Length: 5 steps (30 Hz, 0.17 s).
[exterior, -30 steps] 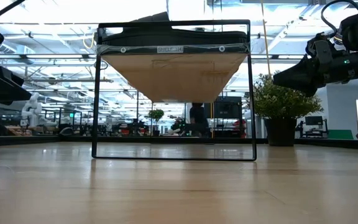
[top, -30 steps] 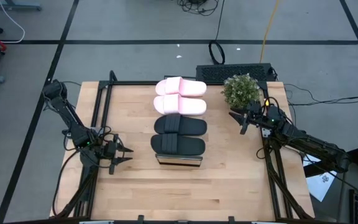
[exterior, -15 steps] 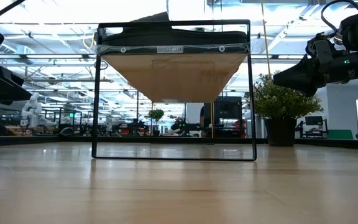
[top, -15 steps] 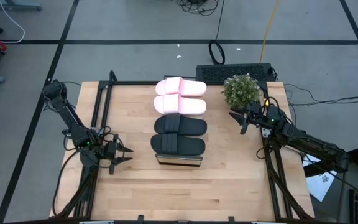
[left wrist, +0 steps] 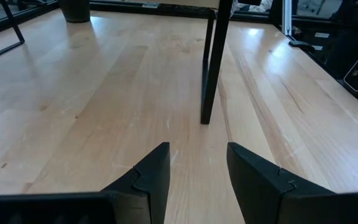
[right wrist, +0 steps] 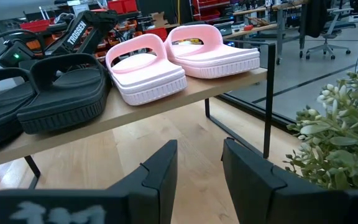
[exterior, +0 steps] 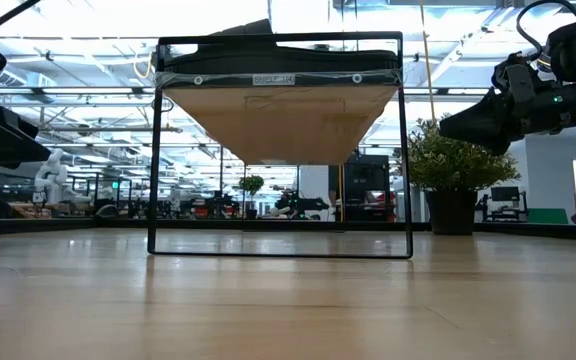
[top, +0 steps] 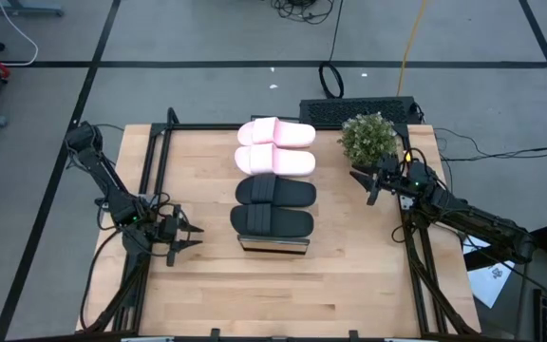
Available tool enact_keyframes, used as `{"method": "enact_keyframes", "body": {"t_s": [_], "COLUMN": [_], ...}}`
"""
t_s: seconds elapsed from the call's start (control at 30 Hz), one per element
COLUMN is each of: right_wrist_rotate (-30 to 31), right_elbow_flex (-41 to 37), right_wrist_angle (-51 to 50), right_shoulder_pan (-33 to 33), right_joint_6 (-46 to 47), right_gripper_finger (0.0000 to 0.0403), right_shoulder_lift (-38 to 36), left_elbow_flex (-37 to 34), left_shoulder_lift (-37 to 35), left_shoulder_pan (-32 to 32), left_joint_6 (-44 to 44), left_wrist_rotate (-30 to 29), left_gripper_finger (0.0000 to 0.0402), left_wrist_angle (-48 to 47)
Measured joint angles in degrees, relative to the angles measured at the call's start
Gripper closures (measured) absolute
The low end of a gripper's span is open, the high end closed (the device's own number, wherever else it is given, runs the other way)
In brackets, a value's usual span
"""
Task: Pick and place slides into the shelf
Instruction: Return to Home Position
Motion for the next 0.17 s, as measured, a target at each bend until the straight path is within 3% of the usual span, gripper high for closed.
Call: {"method": "enact_keyframes", "body": {"t_s": [0.17], "right_wrist_rotate": [0.0], "right_elbow_flex": [0.0], "right_wrist_angle": [0.0], "right_shoulder_pan": [0.0], "right_joint_6": [0.0], "right_gripper_finger": [0.0287], "right_shoulder_lift": [0.0], "left_elbow_flex": [0.0], "left_shoulder_lift": [0.0], "left_shoulder_pan": [0.0], "left_joint_6": [0.0], "left_wrist_rotate": [0.0], "left_gripper_finger": [0.0247], "left_wrist_angle": [0.0]}}
